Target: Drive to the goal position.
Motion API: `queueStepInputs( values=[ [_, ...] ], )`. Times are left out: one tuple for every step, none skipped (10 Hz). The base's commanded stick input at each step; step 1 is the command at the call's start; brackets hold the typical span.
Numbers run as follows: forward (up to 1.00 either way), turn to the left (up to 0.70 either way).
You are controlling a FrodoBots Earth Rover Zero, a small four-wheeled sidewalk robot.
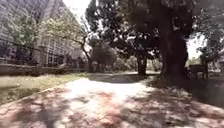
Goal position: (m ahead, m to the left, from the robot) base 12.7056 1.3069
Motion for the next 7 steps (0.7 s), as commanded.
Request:
queueStepInputs(
  values=[
    [0.70,0.00],
    [0.70,0.00],
    [0.70,0.00],
    [0.70,0.00],
    [0.70,0.00],
    [0.70,0.00],
    [0.70,0.00]
  ],
)
